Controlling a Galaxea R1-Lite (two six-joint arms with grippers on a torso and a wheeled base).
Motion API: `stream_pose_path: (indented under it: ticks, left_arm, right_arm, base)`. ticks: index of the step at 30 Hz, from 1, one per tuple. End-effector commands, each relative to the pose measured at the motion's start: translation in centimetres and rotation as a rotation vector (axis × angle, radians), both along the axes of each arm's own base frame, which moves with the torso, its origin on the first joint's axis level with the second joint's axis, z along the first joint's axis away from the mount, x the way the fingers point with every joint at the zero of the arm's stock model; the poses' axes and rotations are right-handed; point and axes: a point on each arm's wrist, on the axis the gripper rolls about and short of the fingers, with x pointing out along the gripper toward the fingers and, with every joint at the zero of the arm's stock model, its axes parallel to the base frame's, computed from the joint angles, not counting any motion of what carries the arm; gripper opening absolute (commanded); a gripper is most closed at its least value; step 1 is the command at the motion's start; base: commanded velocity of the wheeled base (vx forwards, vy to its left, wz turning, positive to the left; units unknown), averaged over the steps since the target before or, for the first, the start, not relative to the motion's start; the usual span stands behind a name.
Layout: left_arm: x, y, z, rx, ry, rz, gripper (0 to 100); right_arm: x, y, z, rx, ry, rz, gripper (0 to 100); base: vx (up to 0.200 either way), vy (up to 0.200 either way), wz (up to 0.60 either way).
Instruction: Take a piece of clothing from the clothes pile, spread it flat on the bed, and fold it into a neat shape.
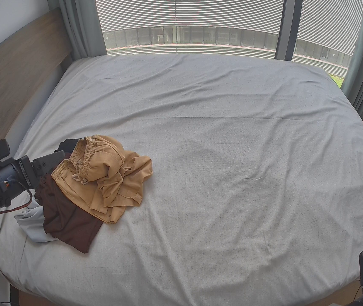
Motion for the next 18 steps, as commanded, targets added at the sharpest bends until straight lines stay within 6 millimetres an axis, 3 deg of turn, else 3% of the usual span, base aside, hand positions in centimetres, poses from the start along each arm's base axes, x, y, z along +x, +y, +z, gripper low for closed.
stream_pose_path:
  ticks: [1,18]
  left_arm:
    - [1.0,0.0,-0.8,-0.031,0.047,-0.012,100]
    - [5.0,0.3,-1.3,-0.045,0.033,-0.030,100]
  right_arm:
    - [0.0,0.0,-0.5,0.000,0.001,0.000,100]
    - [0.0,0.0,-0.5,0.000,0.001,0.000,100]
  base:
    - [0.000,0.000,0.00]
    - [0.000,0.000,0.00]
